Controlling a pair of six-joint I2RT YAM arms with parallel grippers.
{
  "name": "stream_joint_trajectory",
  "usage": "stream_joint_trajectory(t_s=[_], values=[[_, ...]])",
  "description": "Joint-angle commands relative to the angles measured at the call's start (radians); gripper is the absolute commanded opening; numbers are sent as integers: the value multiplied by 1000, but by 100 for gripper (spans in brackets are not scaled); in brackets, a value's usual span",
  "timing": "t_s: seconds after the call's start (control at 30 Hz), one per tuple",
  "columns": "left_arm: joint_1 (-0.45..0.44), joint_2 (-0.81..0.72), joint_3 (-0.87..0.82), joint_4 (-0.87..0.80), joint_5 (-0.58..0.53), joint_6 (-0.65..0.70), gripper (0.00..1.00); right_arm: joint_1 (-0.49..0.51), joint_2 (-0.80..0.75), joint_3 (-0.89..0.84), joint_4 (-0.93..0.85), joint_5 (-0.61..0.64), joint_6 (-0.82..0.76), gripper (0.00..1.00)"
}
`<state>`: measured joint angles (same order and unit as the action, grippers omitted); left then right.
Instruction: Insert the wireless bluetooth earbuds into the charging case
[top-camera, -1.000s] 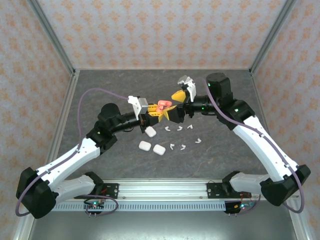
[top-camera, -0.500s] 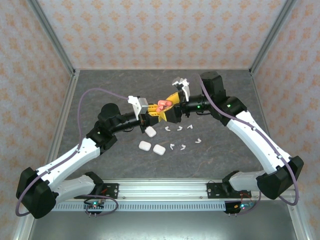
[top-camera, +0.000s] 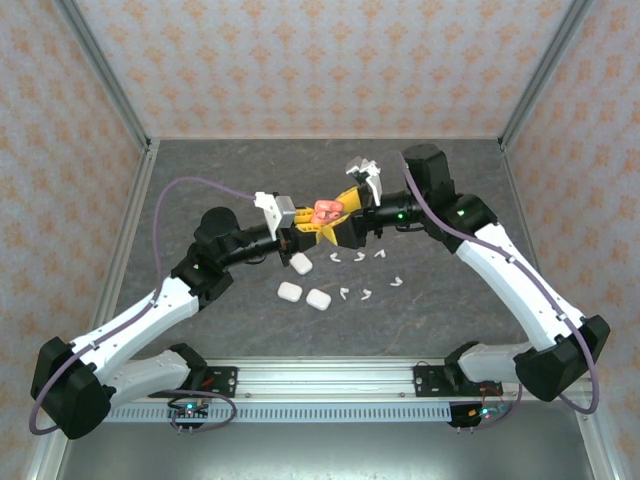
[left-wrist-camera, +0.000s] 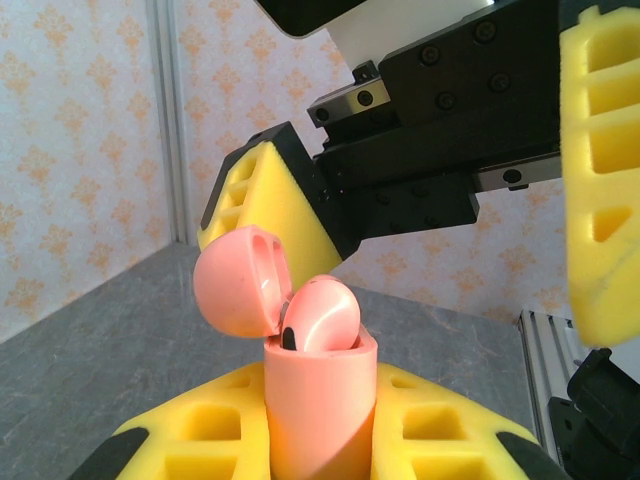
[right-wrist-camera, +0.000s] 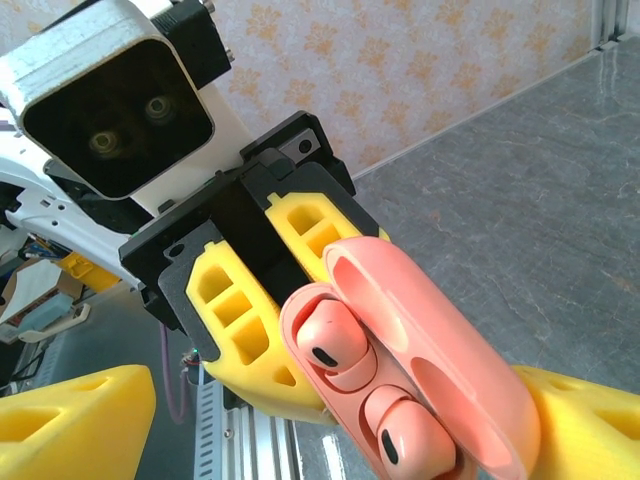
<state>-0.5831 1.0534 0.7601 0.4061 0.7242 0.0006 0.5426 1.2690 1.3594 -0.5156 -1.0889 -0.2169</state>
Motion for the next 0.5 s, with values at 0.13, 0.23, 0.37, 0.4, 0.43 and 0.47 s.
stream_joint_trajectory(t_s=[0.13,0.23,0.37,0.4,0.43,0.47], values=[[-7,-17,6,-6,-25,15,0,-2,-61,-10,4,-14,-31,89],[-7,-16,8,-7,-25,16,0,-1,-62,-16,-1,-5,-32,89],[-7,-16,8,-7,-25,16,0,-1,-64,-18,-6,17,-32,89],[-6,-17,10,-7,-25,16,0,-1,-65,-18,-7,31,-32,89],[-7,-17,9,-7,-24,14,0,-2,-66,-19,-8,50,-32,89],[-6,-16,9,-10,-25,15,0,-1,-69,-18,-10,78,-33,89]])
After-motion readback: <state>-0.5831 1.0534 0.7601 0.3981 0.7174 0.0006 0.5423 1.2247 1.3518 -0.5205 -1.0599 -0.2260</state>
